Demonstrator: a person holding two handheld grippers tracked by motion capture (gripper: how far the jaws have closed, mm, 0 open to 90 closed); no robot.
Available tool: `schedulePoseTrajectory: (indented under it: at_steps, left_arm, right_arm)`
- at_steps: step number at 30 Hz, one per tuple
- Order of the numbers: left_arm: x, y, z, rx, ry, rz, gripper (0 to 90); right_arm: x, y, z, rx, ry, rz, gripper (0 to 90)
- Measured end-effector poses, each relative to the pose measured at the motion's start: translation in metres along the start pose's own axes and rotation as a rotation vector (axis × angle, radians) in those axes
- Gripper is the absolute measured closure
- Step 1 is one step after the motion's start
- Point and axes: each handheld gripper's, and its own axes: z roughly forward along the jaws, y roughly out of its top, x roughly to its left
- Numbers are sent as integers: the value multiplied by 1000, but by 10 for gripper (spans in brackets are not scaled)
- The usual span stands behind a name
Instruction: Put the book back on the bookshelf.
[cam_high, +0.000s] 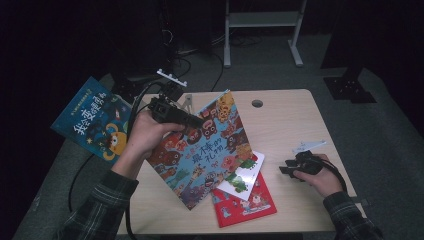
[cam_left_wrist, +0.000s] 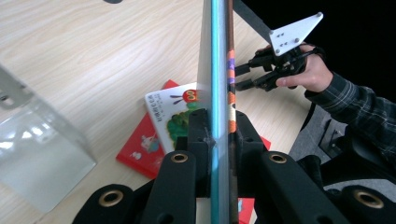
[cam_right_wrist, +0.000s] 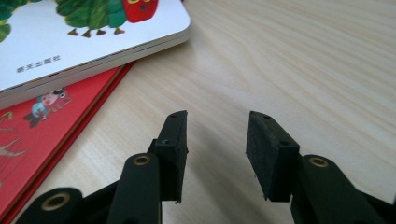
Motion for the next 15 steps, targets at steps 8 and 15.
schedulePoseTrajectory:
  at_steps: [8,15]
  left_arm:
    - [8,-10,-24,-21,31,-28,807]
    - [19,-28,-51,-36,72,-65,807]
  right_arm:
    - [-9,0,2,-37,-58,23,532]
    - [-18,0,4,-69,-99,50,464]
